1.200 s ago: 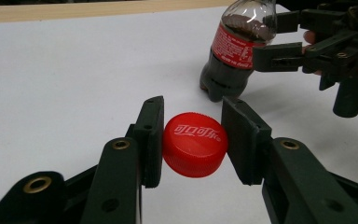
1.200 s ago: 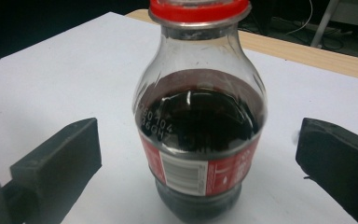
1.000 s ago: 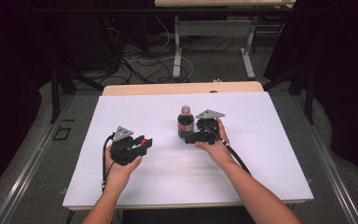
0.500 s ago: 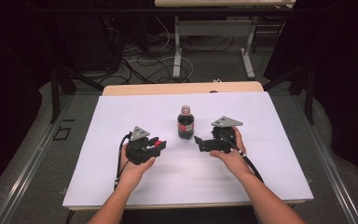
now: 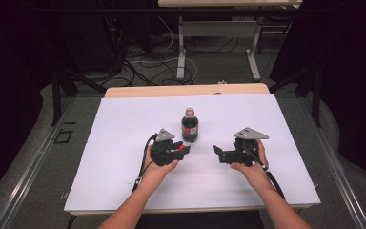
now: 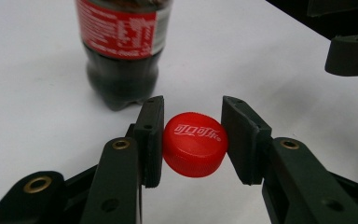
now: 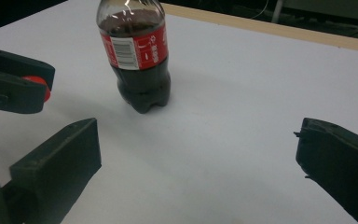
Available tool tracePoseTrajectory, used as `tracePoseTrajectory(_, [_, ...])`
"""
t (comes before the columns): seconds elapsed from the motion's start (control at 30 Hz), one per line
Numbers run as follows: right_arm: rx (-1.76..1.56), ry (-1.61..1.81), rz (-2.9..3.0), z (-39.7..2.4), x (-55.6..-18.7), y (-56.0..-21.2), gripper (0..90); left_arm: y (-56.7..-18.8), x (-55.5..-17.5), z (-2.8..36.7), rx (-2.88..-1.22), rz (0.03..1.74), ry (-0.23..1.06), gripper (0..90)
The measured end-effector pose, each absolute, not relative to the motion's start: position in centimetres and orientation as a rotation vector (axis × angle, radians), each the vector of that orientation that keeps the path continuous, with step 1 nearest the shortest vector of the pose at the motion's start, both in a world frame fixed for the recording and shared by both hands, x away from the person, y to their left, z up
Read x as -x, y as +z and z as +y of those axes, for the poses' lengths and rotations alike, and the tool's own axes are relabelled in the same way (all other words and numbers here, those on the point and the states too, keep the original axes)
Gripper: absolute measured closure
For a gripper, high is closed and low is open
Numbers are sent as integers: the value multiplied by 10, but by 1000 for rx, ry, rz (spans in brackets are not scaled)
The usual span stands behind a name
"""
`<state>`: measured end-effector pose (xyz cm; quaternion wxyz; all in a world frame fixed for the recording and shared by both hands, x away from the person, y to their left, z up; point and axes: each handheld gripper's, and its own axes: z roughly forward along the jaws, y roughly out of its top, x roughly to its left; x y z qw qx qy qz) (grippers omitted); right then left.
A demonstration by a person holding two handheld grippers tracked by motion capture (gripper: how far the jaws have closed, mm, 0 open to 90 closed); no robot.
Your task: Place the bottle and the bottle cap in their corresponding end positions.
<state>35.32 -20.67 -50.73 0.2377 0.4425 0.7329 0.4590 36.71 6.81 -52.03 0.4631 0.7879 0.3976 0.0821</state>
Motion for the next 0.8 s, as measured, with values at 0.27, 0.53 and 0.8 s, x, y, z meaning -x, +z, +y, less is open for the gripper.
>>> tracePoseTrajectory(0.27, [-1261,1253,2002,-217,-354,-520,0,-544,-361,48,-2032,927,199,610])
tracePoseTrajectory(0.53, [-1269,1250,2000,-219,-352,-521,0,-563,-351,38,-2112,906,201,609])
tracePoseTrajectory(0.8, [-1270,1254,2003,-219,-352,-523,0,-564,-350,37,-2123,900,234,598])
